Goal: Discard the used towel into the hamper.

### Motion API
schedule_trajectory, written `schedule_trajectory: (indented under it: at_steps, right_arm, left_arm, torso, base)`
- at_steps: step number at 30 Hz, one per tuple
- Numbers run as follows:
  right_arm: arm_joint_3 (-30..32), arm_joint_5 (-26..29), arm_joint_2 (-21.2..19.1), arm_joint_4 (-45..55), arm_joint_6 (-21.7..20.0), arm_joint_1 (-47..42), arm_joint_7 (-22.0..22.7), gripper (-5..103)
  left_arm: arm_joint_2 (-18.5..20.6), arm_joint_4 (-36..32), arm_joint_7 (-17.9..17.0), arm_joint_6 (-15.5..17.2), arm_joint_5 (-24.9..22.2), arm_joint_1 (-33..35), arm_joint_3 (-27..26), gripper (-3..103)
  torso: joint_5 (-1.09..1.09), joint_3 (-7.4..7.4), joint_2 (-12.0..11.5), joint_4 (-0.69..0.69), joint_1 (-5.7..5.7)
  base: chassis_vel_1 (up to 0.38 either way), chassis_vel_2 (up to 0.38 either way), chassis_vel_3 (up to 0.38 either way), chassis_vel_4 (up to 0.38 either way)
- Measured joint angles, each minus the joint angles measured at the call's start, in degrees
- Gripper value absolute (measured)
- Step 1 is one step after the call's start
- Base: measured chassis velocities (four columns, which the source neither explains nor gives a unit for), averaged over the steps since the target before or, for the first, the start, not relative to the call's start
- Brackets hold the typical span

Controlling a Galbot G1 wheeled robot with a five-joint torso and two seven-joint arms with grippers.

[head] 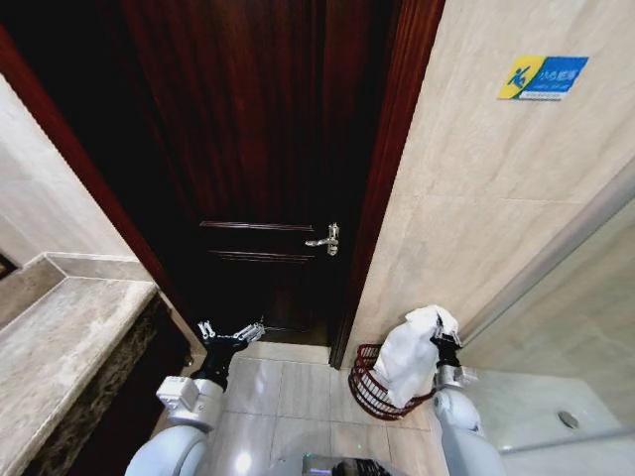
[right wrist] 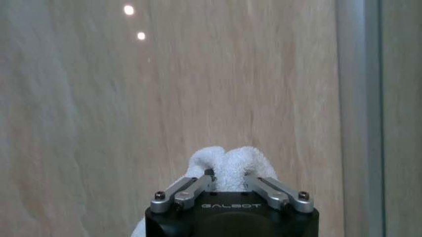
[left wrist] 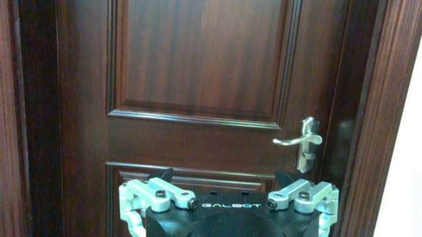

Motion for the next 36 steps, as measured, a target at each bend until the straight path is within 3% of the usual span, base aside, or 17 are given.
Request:
schedule_trajectory:
  at_steps: [18,22,26,31,36]
  right_arm:
    - [0.3,-4.5,0.9,-19.0,0.3,9.5,0.1,9]
    - [0.2,-4.4,0.9,-20.2,0.2,9.7,-0.2,9]
    - [-0.2,-3.7,0.9,-21.3,-0.2,9.2,-3.3,9]
    - [-0.3,-3.6,1.4,-21.0,0.8,8.9,-2.0,9]
    - [-0.6,-4.0,1.6,-19.3,-0.8,7.7,-1.2,9]
  left_arm:
    - [0.0,0.0,0.0,0.0,0.0,0.0,0.0,100]
    - [0.0,0.0,0.0,0.0,0.0,0.0,0.0,100]
    - [0.0,0.0,0.0,0.0,0.0,0.0,0.0,100]
    - [0.0,0.0,0.0,0.0,0.0,0.0,0.0,100]
    - [0.0,0.0,0.0,0.0,0.0,0.0,0.0,100]
  torso:
    - [0.00,0.00,0.0,-0.01,-0.01]
    - [0.01,0.00,0.0,0.00,-0.01]
    - [0.00,0.00,0.0,-0.01,-0.01]
    - [0.00,0.00,0.0,-0.01,-0.01]
    - [-0.01,0.00,0.0,0.00,-0.01]
  base:
    - [0.000,0.000,0.000,0.000]
    - [0.000,0.000,0.000,0.000]
    - [0.000,0.000,0.000,0.000]
    - [0.000,0.000,0.000,0.000]
    - [0.000,0.000,0.000,0.000]
